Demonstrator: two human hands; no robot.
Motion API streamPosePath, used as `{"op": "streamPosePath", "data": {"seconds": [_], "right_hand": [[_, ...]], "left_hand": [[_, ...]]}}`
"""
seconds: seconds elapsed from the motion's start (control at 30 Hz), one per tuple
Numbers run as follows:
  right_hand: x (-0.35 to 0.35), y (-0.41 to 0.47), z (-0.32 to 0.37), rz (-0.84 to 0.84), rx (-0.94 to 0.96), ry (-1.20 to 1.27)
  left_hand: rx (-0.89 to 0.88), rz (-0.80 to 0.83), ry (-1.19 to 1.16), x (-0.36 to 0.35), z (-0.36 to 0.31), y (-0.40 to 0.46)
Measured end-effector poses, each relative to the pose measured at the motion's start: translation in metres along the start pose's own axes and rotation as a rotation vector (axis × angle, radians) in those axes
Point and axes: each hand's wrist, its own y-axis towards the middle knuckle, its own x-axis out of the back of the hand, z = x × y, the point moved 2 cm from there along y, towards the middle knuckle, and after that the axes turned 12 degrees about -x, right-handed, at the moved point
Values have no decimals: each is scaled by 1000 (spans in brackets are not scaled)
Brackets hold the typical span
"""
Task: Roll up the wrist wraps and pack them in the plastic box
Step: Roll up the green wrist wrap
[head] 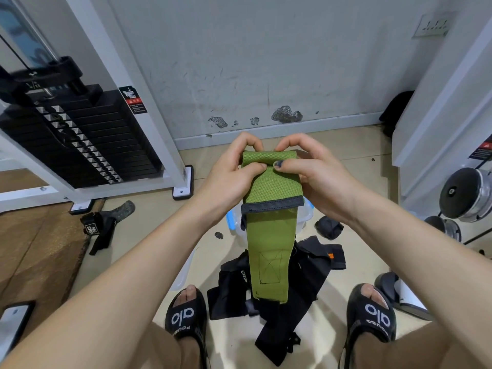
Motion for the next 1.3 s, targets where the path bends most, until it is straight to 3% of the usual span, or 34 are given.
{"op": "streamPosePath", "data": {"seconds": [0.2,0.43,0.6,0.77,0.97,1.3], "right_hand": [[1,3,-4,-87,51,7],[5,6,-3,-136,140,-33],[4,7,-5,-138,166,-63],[5,7,-3,-59,-42,64],[7,4,-3,-89,3,-26],[7,6,-2,-125,139,-33]], "left_hand": [[4,77,80,0,-1,-1],[143,77,-145,1,-5,1],[72,40,-122,1,-6,1],[-18,34,-81,3,-5,-1],[-81,34,-23,6,-5,-2],[98,42,-77,6,-1,1]]}}
